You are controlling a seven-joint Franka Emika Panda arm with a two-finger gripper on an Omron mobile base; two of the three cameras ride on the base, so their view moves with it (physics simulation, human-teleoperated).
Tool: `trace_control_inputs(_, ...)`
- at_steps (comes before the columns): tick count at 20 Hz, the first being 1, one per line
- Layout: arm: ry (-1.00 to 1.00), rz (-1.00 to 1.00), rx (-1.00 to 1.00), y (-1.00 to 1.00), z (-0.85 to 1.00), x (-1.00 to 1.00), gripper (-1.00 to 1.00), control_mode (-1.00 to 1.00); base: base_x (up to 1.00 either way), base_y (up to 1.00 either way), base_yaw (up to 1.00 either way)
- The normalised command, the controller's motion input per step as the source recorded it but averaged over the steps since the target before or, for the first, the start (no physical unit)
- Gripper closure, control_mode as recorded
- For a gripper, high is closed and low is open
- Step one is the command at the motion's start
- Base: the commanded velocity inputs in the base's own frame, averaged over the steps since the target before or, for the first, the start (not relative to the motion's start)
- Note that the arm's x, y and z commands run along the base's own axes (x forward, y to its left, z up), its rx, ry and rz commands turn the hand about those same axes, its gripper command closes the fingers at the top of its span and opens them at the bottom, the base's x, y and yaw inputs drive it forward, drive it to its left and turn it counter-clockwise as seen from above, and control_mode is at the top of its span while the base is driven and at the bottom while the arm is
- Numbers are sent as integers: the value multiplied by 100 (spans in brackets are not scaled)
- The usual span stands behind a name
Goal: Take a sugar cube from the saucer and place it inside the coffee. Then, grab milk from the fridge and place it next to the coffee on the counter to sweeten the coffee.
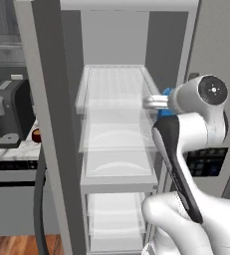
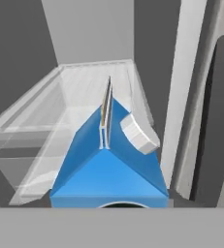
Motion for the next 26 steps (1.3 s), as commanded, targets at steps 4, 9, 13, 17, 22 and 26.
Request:
trace_control_inputs(4,1,1,3,-51,-4,-87,100,-100,0,0,0)
trace_control_inputs(9,0,0,3,-32,0,-19,100,-100,0,0,0)
trace_control_inputs(13,0,0,0,0,0,0,100,100,-76,-29,1)
trace_control_inputs(17,0,0,0,0,0,0,100,100,-98,-25,6)
trace_control_inputs(22,0,0,0,0,0,0,100,100,-100,-9,24)
trace_control_inputs(26,0,0,0,0,0,0,100,100,-100,1,43)
